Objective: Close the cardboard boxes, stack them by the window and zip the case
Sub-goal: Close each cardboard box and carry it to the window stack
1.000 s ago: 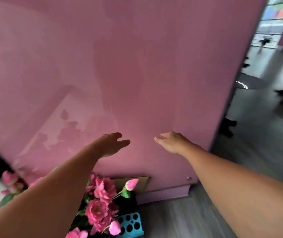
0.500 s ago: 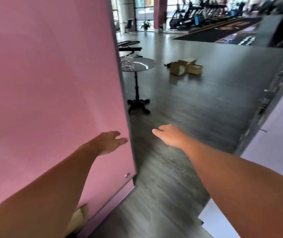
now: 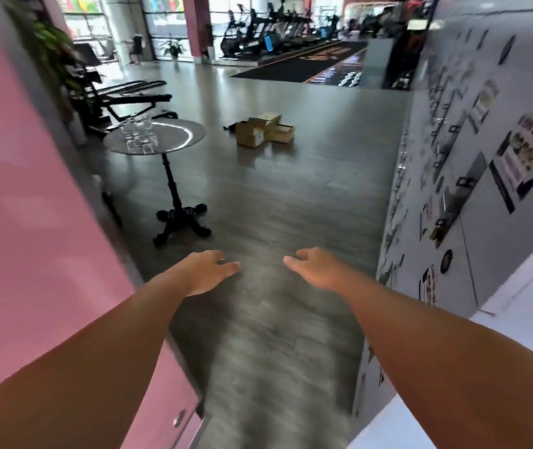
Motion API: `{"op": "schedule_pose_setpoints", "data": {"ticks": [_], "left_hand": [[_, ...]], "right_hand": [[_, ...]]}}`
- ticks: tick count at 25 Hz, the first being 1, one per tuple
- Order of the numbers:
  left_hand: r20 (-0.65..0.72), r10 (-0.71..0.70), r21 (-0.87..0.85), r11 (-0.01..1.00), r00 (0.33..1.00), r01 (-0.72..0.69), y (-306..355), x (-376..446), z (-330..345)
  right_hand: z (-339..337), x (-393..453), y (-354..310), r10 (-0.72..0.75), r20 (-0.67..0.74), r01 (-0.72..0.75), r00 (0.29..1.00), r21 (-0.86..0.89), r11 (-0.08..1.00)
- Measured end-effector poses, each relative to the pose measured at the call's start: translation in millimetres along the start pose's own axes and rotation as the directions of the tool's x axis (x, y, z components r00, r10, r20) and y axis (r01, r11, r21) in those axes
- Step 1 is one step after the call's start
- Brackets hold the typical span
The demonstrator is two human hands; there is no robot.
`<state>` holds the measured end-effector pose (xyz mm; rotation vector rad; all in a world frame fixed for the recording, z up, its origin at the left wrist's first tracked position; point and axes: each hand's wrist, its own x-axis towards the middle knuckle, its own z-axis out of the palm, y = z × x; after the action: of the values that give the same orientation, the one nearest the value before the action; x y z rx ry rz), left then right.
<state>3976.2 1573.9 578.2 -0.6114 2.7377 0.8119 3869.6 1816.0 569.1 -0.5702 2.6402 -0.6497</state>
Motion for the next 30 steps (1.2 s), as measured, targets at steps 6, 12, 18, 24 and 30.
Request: {"op": "schedule_pose_setpoints", "data": {"ticks": [6,12,18,24,30], "left_hand": [[0.060,0.137,0.012,0.990,0.989,-0.138,42.2,139.6,-41.7],[0.122,0.216,0.090,0.970,0.969,-0.227,91.0,260.2,-48.1],[0.091,0.219,0.148,0.962,0.971,-0.231,151.1,411.7,-69.2],[0.095,0.198,0.130,0.969,0.976,-0.209,209.0,547.6,-111.0],[0.093,0.216,0.158,0.961,0.972,-0.229,241.6,717.2,-147.6]], "right_hand": [[-48.1,92.9,0.1,0.114,-0.055,-0.112,0.992,0.040,0.993],[-85.3,195.6,39.9,0.206,-0.054,-0.202,0.977,0.076,0.976],[-132.6,353.0,85.2,0.197,-0.055,-0.193,0.979,0.062,0.979],[-216.3,503.5,103.0,0.131,-0.049,-0.129,0.990,0.042,0.991],[-274.0,670.1,117.6,0.102,-0.023,-0.101,0.995,0.034,0.994]]}}
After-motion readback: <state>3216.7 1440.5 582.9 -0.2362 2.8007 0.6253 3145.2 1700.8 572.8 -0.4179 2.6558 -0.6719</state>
